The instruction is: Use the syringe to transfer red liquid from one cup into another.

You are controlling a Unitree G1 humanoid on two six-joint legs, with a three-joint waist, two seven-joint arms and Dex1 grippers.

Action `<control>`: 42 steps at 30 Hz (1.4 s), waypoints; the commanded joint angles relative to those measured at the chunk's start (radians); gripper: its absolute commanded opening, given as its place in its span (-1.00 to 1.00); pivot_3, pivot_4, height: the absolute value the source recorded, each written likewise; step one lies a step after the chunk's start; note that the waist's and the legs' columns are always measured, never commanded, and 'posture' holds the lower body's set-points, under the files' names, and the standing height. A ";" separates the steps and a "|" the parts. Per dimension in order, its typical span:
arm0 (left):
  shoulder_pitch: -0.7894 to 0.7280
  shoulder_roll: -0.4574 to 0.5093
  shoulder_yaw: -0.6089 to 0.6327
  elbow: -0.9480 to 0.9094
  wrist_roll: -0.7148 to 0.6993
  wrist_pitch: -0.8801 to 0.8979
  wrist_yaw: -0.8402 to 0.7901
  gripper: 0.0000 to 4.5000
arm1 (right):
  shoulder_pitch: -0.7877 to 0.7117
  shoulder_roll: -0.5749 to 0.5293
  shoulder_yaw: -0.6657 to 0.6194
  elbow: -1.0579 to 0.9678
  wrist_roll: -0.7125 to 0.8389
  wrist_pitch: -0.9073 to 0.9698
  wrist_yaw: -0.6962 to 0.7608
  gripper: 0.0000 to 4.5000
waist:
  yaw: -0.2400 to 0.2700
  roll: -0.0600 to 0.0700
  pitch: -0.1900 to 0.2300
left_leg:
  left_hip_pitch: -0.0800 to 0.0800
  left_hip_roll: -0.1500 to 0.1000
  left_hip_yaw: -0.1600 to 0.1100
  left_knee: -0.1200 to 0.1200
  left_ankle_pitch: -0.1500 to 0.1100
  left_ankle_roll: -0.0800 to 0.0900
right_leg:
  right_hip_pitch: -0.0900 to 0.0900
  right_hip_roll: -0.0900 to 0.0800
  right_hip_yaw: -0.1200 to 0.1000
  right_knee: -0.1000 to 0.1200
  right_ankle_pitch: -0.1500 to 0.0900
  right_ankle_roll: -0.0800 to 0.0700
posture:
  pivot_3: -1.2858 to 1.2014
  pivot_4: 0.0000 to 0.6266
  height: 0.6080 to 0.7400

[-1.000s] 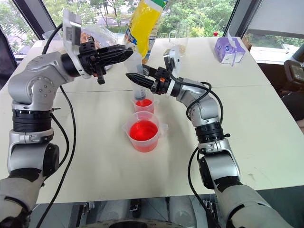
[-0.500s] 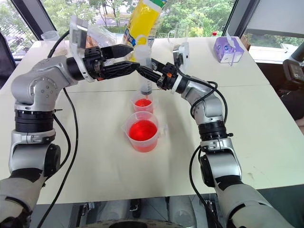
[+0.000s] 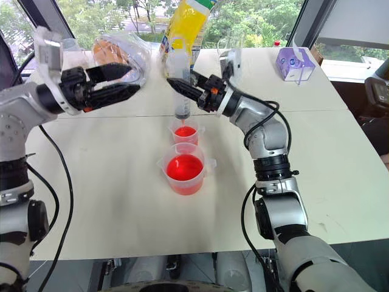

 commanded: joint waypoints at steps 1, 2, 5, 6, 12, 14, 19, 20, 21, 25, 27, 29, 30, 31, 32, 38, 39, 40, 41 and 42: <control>0.039 0.027 0.002 -0.084 -0.027 0.000 -0.016 0.98 | -0.098 -0.070 -0.090 -0.110 0.064 0.198 -0.152 -0.36 | 0.001 0.000 0.000 | 0.000 0.000 0.000 0.000 0.000 0.000 | 0.000 0.000 0.000 0.000 0.000 0.000 | 0.03 -0.52 1.00; 0.056 0.028 0.001 -0.098 -0.035 0.004 -0.016 0.98 | -0.121 -0.089 -0.127 -0.124 0.102 0.280 -0.204 -0.36 | 0.001 0.000 0.000 | 0.000 0.000 0.000 0.000 0.000 0.000 | 0.000 0.000 0.000 0.000 0.000 0.000 | 0.03 -0.52 1.00; 0.110 0.033 -0.004 -0.141 -0.048 0.004 -0.015 0.98 | -0.197 -0.180 -0.223 -0.138 0.163 0.614 -0.381 -0.36 | 0.001 0.000 0.000 | 0.000 0.000 -0.001 -0.001 0.000 0.000 | 0.000 0.000 0.000 0.000 0.000 0.000 | 0.03 -0.52 1.00; 0.119 0.031 -0.002 -0.150 -0.057 0.006 -0.011 0.98 | -0.206 -0.202 -0.237 -0.142 0.165 0.691 -0.420 -0.36 | 0.002 0.000 0.000 | 0.000 0.000 -0.001 -0.001 0.000 0.001 | 0.000 -0.001 0.000 0.000 0.000 -0.001 | 0.03 -0.52 1.00; 0.172 0.018 -0.012 -0.202 -0.077 0.001 0.002 0.98 | -0.166 -0.323 -0.255 -0.106 0.084 1.108 -0.565 -0.36 | 0.001 0.000 0.000 | 0.000 0.000 0.000 -0.001 -0.001 0.002 | 0.000 -0.001 0.000 -0.001 0.000 -0.001 | 0.03 -0.52 1.00; 0.179 0.016 -0.014 -0.210 -0.079 -0.002 0.008 0.98 | -0.130 -0.335 -0.249 -0.104 0.074 1.128 -0.584 -0.36 | 0.002 0.000 0.000 | 0.000 0.000 0.000 -0.001 -0.002 0.003 | 0.000 -0.001 0.000 -0.001 0.000 -0.001 | 0.03 -0.52 1.00; 0.189 0.011 -0.025 -0.227 -0.083 -0.008 0.024 0.98 | -0.025 -0.375 -0.185 -0.021 0.074 1.128 -0.595 -0.36 | 0.000 0.000 0.000 | 0.000 -0.001 0.001 -0.001 -0.002 0.004 | 0.000 0.000 0.000 -0.002 0.000 0.000 | 0.03 -0.52 1.00; 0.191 0.012 -0.026 -0.233 -0.082 -0.008 0.025 0.98 | -0.014 -0.369 -0.183 0.005 0.052 1.128 -0.601 -0.36 | -0.001 0.000 0.000 | -0.001 -0.001 0.001 -0.001 -0.002 0.004 | 0.000 0.000 0.000 -0.002 0.000 0.000 | 0.03 -0.52 1.00; 0.193 0.013 -0.027 -0.238 -0.082 -0.007 0.027 0.98 | -0.007 -0.362 -0.180 0.029 0.035 1.128 -0.605 -0.36 | -0.002 0.000 0.000 | -0.001 -0.001 0.001 -0.001 -0.002 0.004 | 0.000 0.000 0.000 -0.002 0.000 0.000 | 0.03 -0.52 1.00; 0.203 0.020 -0.023 -0.261 -0.093 0.003 0.037 0.98 | 0.005 -0.351 -0.156 0.094 -0.021 1.102 -0.600 -0.36 | 0.000 0.000 0.000 | 0.000 0.000 0.001 -0.001 -0.002 0.004 | 0.000 0.002 0.000 -0.002 0.000 0.000 | 0.03 -0.52 1.00; 0.214 0.030 -0.026 -0.276 -0.091 0.005 0.035 0.98 | 0.004 -0.345 -0.139 0.117 -0.037 1.077 -0.583 -0.36 | 0.000 0.000 0.000 | 0.000 0.000 0.001 -0.001 -0.002 0.004 | 0.000 0.002 0.000 -0.002 0.000 0.000 | 0.03 -0.52 1.00; 0.229 0.039 -0.024 -0.291 -0.096 0.008 0.035 1.00 | 0.001 -0.339 -0.125 0.136 -0.049 1.059 -0.566 0.09 | -0.001 0.000 0.000 | 0.000 0.000 0.001 -0.001 -0.002 0.004 | 0.000 0.002 0.000 -0.002 0.000 0.000 | 0.03 -0.52 1.00; 0.235 0.044 -0.020 -0.298 -0.104 0.013 0.037 1.00 | -0.002 -0.338 -0.120 0.139 -0.052 1.059 -0.559 0.29 | 0.000 0.000 0.000 | 0.000 0.000 0.001 -0.001 -0.002 0.004 | 0.000 0.002 0.000 -0.002 0.000 0.000 | 0.03 -0.52 1.00; 0.239 0.047 -0.016 -0.303 -0.112 0.018 0.039 1.00 | -0.004 -0.339 -0.113 0.139 -0.055 1.058 -0.551 0.56 | 0.000 0.000 0.000 | 0.000 0.000 0.001 -0.001 -0.002 0.004 | 0.000 0.002 0.000 -0.002 0.000 0.000 | 0.03 -0.52 1.00; 0.244 0.052 -0.014 -0.306 -0.115 0.020 0.040 1.00 | -0.005 -0.343 -0.104 0.135 -0.057 1.053 -0.541 0.71 | 0.000 -0.001 0.000 | 0.000 0.000 0.001 -0.001 -0.002 0.004 | 0.000 0.002 0.000 -0.002 0.000 0.000 | 0.03 -0.52 1.00; 0.277 0.092 -0.009 -0.324 -0.127 0.023 0.027 1.00 | 0.015 -0.441 -0.003 -0.030 -0.035 0.994 -0.402 0.98 | 0.002 0.000 0.000 | -0.001 0.000 0.000 0.000 -0.002 0.004 | 0.000 0.002 0.000 -0.002 0.000 0.000 | 0.03 -0.52 1.00; 0.283 0.100 -0.004 -0.325 -0.130 0.023 0.023 1.00 | 0.030 -0.486 0.029 -0.102 -0.023 0.968 -0.351 0.98 | 0.003 0.000 0.000 | -0.001 0.000 0.000 0.000 -0.002 0.004 | 0.000 0.002 0.000 -0.002 0.000 0.000 | 0.03 -0.52 1.00; 0.289 0.108 0.001 -0.326 -0.133 0.023 0.020 1.00 | 0.048 -0.529 0.056 -0.168 -0.016 0.937 -0.302 0.98 | 0.004 0.000 0.000 | -0.001 0.000 0.000 -0.001 -0.002 0.004 | 0.000 0.002 0.000 -0.003 0.000 0.000 | 0.03 -0.52 1.00; 0.296 0.117 0.007 -0.328 -0.136 0.024 0.017 1.00 | 0.065 -0.570 0.064 -0.233 0.005 0.917 -0.251 0.98 | 0.003 0.000 0.000 | -0.001 0.000 0.000 -0.001 -0.002 0.004 | -0.001 0.002 0.000 -0.003 0.000 0.000 | 0.03 -0.52 1.00; 0.303 0.124 0.013 -0.330 -0.139 0.024 0.014 1.00 | 0.079 -0.603 0.060 -0.289 0.031 0.905 -0.206 0.98 | 0.003 0.000 0.000 | -0.001 0.000 0.000 -0.001 -0.002 0.004 | 0.000 0.002 0.000 -0.003 -0.001 0.000 | 0.03 -0.52 1.00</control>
